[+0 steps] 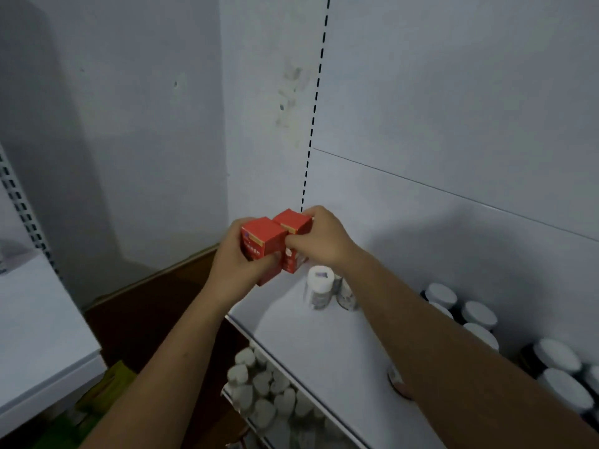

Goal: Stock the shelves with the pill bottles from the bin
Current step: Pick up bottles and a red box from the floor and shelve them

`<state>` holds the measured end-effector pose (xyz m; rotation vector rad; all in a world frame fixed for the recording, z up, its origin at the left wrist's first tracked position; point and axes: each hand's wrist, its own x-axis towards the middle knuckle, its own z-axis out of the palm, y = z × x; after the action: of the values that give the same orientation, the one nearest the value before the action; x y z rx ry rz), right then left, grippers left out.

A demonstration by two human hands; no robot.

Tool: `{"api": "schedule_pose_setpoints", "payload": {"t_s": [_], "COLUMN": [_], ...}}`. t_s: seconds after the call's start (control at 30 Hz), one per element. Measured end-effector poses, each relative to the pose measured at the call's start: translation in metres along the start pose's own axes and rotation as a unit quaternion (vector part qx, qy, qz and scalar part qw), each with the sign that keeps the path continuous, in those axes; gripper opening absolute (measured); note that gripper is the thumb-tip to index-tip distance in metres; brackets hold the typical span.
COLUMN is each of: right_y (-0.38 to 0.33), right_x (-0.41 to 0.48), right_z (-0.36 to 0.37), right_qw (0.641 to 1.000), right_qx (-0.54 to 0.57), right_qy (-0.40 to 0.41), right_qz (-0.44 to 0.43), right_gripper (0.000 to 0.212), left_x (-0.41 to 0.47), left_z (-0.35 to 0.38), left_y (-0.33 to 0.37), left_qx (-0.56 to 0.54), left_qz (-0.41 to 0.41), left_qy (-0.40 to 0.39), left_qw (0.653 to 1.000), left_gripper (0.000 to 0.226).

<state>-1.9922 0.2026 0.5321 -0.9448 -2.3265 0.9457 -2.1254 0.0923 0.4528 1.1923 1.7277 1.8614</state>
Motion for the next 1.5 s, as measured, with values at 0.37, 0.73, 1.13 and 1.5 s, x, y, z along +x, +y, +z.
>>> {"api": "schedule_pose_setpoints", "payload": {"t_s": [0.37,0.73,1.13,1.5], "right_y": [0.024,0.066,0.073,0.084], "right_x": [0.081,0.103,0.114,0.107], "right_z": [0.011,-0.001,0.003,0.005], "right_qw": [0.987,0.977,0.967,0.968], "right_qx": [-0.136,-0.205,-0.239,-0.221], "right_qy": [-0.088,-0.045,-0.083,-0.112], "right_qz": [0.014,0.022,0.021,0.027], "right_gripper": [0.067,0.061,0.035,0.034], "left_x": [0.051,0.060,0.074,0.080], "left_z": [0.036,0.053,0.057,0.061], "left_y": [-0.047,-0.092,-0.114,-0.124], "left_qx": [0.006,0.029,0.057,0.051], "left_qz": [-0.016,-0.029,-0.041,-0.036], "left_qy": [0.077,0.074,0.050,0.051], "left_qw": [0.997,0.996,0.996,0.997], "left_gripper": [0.078,0.066,0.069,0.081]}}
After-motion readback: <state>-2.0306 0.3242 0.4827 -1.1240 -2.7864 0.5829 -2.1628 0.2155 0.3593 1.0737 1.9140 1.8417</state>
